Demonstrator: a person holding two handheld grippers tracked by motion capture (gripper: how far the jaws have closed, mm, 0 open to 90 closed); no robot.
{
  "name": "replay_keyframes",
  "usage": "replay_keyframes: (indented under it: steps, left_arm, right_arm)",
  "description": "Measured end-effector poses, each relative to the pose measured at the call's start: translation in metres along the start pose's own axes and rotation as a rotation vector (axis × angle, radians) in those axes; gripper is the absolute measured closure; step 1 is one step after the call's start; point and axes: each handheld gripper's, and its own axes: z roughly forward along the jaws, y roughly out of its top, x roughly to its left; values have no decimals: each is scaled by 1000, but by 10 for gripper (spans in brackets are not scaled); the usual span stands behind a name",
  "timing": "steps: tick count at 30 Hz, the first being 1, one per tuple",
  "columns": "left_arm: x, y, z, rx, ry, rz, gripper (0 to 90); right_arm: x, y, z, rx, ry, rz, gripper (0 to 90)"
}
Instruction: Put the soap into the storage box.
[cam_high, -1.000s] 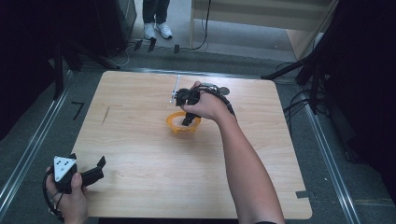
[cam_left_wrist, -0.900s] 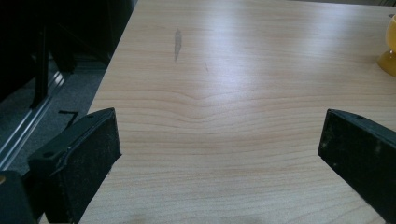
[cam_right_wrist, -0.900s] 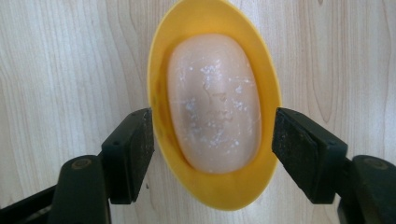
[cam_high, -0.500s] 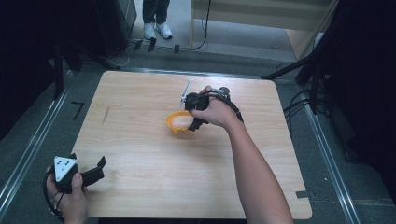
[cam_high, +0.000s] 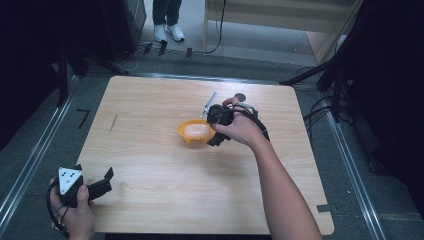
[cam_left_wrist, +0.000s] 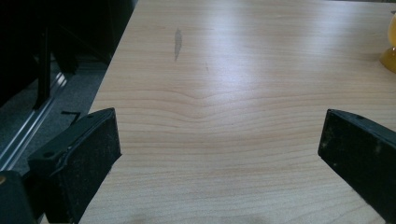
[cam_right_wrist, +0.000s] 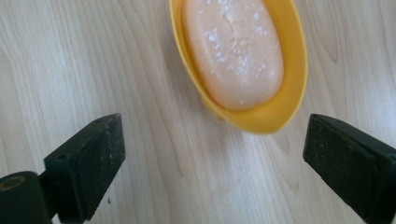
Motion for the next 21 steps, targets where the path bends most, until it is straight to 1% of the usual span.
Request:
replay_keyframes:
  steps: [1, 3, 4, 9, 12, 13, 15, 17, 19, 21]
  left_arm:
    - [0, 0, 0, 1, -1, 2, 0]
    - [0, 0, 0, 2, -1, 4, 0]
    - [0, 0, 0, 2, -1, 4, 0]
    - [-1, 0, 0, 1, 0, 7, 0]
    - [-2, 0, 0, 5, 3, 17, 0]
    - [-2, 0, 0, 4, 3, 17, 0]
    - [-2, 0, 0, 3, 4, 17, 0]
    - [-1, 0, 0, 3, 3, 15, 0]
    - [-1, 0, 0, 4, 4, 16, 0]
    - [-1, 0, 0, 4, 4, 16, 0]
  right_arm:
    - [1, -2, -1, -5, -10, 11, 55]
    - [1, -7, -2, -25, -9, 24, 52]
    - [2, -11, -3, -37, -9, 38, 47]
    - [5, -26, -4, -54, -22, 80, 2]
    - [8, -35, -5, -48, -24, 95, 1]
    - [9, -39, -5, -59, -32, 100, 1]
    - [11, -46, -5, -62, -33, 117, 1]
    - [12, -53, -5, -77, -39, 143, 1]
    - [13, -60, -5, -81, -46, 158, 1]
    - [15, -67, -5, -99, -45, 182, 1]
